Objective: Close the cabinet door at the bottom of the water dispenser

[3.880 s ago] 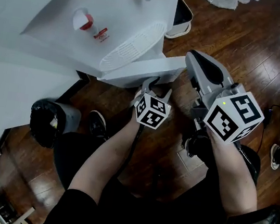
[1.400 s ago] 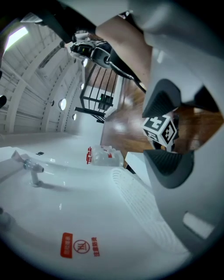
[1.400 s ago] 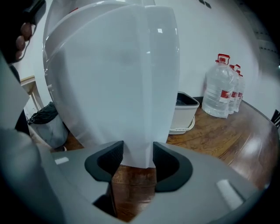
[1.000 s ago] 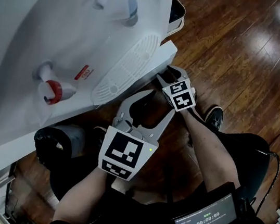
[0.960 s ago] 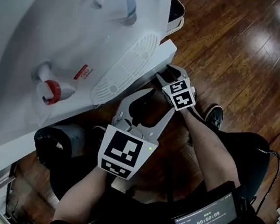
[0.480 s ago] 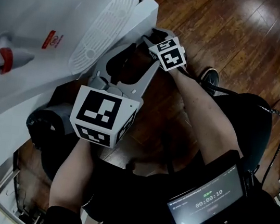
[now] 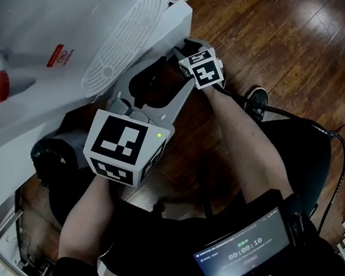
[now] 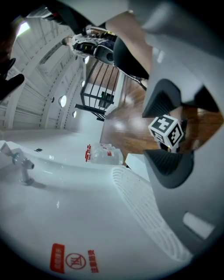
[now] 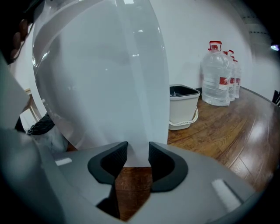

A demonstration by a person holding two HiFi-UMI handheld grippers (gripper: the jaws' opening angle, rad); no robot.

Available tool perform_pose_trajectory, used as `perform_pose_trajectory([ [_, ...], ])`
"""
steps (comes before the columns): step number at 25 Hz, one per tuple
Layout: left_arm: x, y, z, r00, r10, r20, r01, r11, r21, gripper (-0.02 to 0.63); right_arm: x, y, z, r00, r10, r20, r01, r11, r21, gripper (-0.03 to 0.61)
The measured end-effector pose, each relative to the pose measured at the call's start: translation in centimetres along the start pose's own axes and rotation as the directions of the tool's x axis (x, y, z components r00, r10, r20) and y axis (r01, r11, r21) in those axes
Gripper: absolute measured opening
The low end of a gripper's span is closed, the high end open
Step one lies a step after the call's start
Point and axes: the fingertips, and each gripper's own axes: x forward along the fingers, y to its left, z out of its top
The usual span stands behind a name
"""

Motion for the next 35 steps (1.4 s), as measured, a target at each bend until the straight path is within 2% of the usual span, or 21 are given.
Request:
perform_pose_trajectory([
  [35, 0.10, 0.37, 0.31, 0.999, 0.013, 0.030, -0.014, 1.000, 0.009, 0.249, 0.50, 0.44, 0.87, 1.000, -0.003, 0.025, 0.001, 0.996, 0.086, 0.121],
])
